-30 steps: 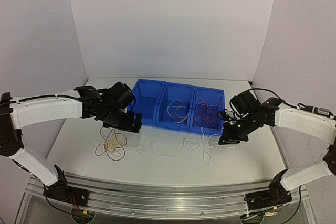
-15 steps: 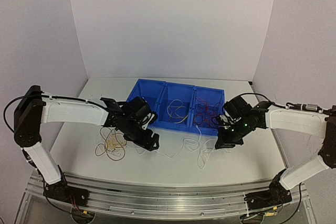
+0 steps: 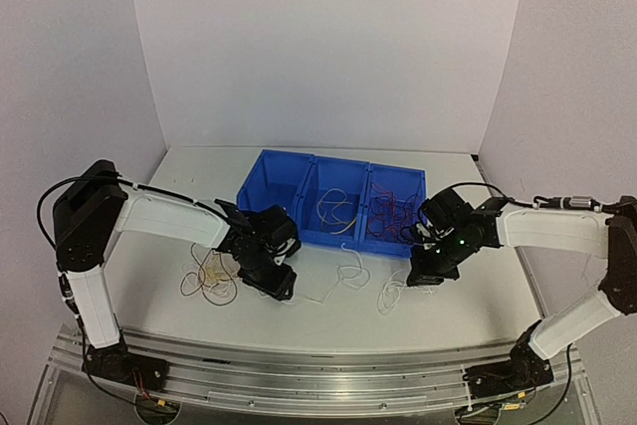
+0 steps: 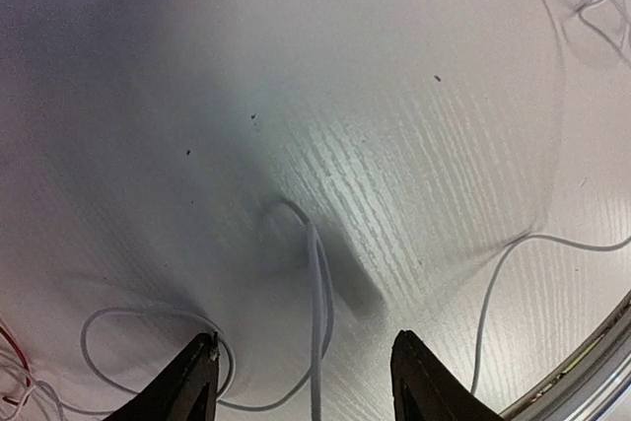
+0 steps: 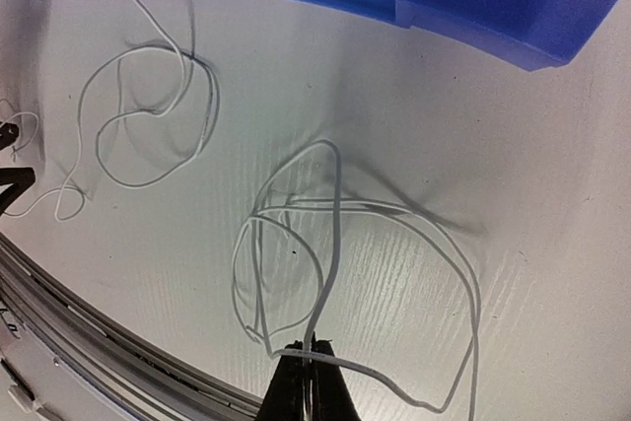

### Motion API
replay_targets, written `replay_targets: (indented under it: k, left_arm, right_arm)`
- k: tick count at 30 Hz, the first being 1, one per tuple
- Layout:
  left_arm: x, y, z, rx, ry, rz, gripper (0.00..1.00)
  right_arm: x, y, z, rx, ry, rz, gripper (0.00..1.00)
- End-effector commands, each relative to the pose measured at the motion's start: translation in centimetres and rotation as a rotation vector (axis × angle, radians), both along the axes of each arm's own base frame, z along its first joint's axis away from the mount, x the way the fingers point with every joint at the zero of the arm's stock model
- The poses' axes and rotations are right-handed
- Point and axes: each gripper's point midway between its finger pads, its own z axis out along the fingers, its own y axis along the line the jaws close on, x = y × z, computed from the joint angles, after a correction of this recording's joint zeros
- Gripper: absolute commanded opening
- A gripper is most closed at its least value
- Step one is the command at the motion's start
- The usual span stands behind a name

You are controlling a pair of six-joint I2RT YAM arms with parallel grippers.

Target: Untangle the cables

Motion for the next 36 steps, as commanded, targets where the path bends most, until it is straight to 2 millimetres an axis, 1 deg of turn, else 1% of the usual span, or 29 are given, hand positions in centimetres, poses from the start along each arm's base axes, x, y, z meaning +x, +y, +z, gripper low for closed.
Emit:
replay_targets:
  k: [1,2,4,6,7,9,10,11,13,14,16,19,21,22,25,27,28,30,32,34,36]
  left_arm:
    - [0.2,0.4,-1.3,0.123,-0.038,0.041,0.54]
    - [0.1,0.6,-1.6,0.149,-0.043,0.046,0.51]
    - [0.1,0.8,-2.0,0.182,-0.048,0.057,0.41]
    - [0.2,0.9,-2.3,0.197,-0.048,0.069,0.25]
    - [0.2,0.9,-2.4,0.197,-0.05,0.075,0.14]
    - [0.7,0.4,-1.8,0.178,-0.069,0.094,0.02]
    - [1.0,0.1,-1.2,0.158,-0.083,0.102,0.0]
    - [1.3,-0.4,-0.3,0.127,-0.103,0.11,0.0]
    - [2.2,-1.3,1.9,0.054,-0.154,0.126,0.0]
    - [2.6,-2.0,3.4,0.003,-0.181,0.128,0.0]
    - [3.3,-2.9,6.5,-0.09,-0.237,0.14,0.0]
    - [4.1,-3.5,10.7,-0.19,-0.314,0.162,0.0]
    - [4.6,-3.4,13.9,-0.252,-0.372,0.184,0.0]
    - [4.8,-3.2,15.1,-0.269,-0.399,0.191,0.0]
    - [5.1,-3.1,19.9,-0.359,-0.476,0.188,0.0]
    - [4.6,-3.5,23.2,-0.448,-0.503,0.165,0.0]
    - [4.4,-3.6,24.8,-0.496,-0.52,0.154,0.0]
    - [4.0,-3.8,27.3,-0.575,-0.537,0.144,0.0]
    - [3.9,-3.6,29.3,-0.626,-0.549,0.17,0.0]
    - [4.1,-3.1,30.7,-0.657,-0.555,0.215,0.0]
    - [4.1,-2.7,31.7,-0.684,-0.556,0.249,0.0]
  right_arm:
    - [0.4,0.9,-0.4,0.023,0.0,-0.006,0.03]
    - [0.5,1.0,-0.5,0.025,0.0,-0.005,0.03]
    - [0.6,1.3,-0.5,0.033,-0.002,-0.001,0.03]
    - [0.6,1.7,-0.4,0.043,-0.002,0.006,0.06]
    - [0.6,1.9,-0.5,0.046,0.0,0.008,0.07]
    - [0.8,1.9,-0.4,0.042,-0.007,0.007,0.11]
    - [0.9,1.9,-0.3,0.04,-0.014,0.005,0.13]
    - [1.0,1.8,-0.1,0.037,-0.025,0.001,0.14]
    - [1.3,1.5,0.4,0.033,-0.048,-0.009,0.19]
    - [1.4,1.4,0.6,0.033,-0.056,-0.013,0.22]
    - [1.4,1.3,0.9,0.037,-0.065,-0.018,0.25]
    - [1.3,1.0,1.0,0.024,-0.072,-0.024,0.32]
    - [1.3,0.6,1.0,0.008,-0.08,-0.033,0.39]
    - [1.3,0.4,1.0,-0.001,-0.085,-0.036,0.46]
    - [1.4,-0.4,1.2,-0.029,-0.11,-0.049,0.71]
    - [1.6,-0.6,1.8,-0.029,-0.138,-0.038,0.82]
    - [1.5,-0.4,2.4,-0.014,-0.157,-0.011,0.83]
    - [1.0,1.4,4.2,0.028,-0.233,0.112,0.84]
    - [-0.2,4.3,6.6,0.024,-0.413,0.316,0.85]
    - [-1.9,7.6,8.8,0.05,-0.572,0.488,0.85]
    - [-3.0,10.9,10.1,0.148,-0.672,0.579,0.85]
